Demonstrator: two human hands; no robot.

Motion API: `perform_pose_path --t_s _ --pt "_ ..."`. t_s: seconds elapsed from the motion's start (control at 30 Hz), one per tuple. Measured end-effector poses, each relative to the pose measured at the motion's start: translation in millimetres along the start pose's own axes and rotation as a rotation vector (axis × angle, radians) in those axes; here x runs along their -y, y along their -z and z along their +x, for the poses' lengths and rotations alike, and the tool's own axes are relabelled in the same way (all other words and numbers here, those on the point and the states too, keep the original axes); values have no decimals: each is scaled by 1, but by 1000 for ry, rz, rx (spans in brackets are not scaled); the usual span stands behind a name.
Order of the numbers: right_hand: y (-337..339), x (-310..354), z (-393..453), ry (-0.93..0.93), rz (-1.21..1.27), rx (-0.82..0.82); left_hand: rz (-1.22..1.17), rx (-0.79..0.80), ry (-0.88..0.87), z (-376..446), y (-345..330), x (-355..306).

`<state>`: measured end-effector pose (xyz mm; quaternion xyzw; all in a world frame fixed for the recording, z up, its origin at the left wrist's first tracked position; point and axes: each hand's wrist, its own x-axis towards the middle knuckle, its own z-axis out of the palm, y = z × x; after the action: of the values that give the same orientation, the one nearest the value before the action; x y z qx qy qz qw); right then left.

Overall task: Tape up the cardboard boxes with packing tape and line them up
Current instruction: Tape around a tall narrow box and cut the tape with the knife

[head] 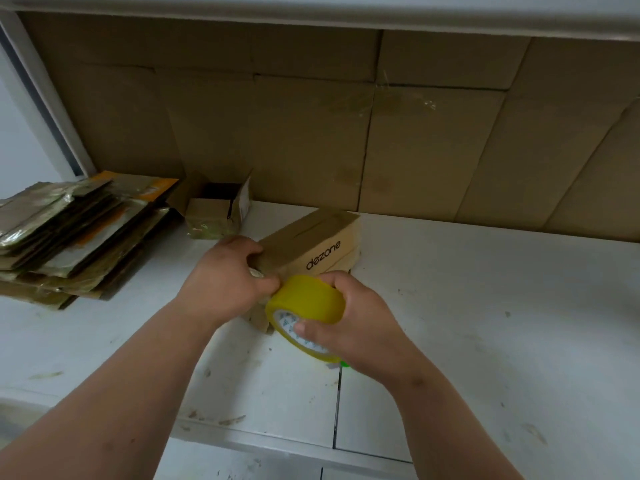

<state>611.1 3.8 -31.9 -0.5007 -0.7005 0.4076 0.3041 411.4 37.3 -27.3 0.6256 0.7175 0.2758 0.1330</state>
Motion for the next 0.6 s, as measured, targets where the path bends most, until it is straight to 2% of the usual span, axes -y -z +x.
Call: perform_pose_path --t_s 0.07,0.17,0.27,0.33,0.43,0.53,0.6 --pt "-7 -2 -2 -10 105 47 -38 8 -18 2 3 5" --pt "-22 -9 -5 -20 177 106 4 102 -76 4 1 17" --pt "-32 -16 -3 -49 259 98 16 160 -127 3 -4 25" --pt "-32 -18 -2 -71 232 92 11 176 -154 3 -8 27" --pt "-30 -21 -7 -61 156 130 -8 200 -157 7 -11 32" --pt "-33 -29 -11 -83 244 135 15 214 -149 10 -12 37" --pt "-37 -32 -13 -94 297 121 -86 219 -75 9 -15 37"
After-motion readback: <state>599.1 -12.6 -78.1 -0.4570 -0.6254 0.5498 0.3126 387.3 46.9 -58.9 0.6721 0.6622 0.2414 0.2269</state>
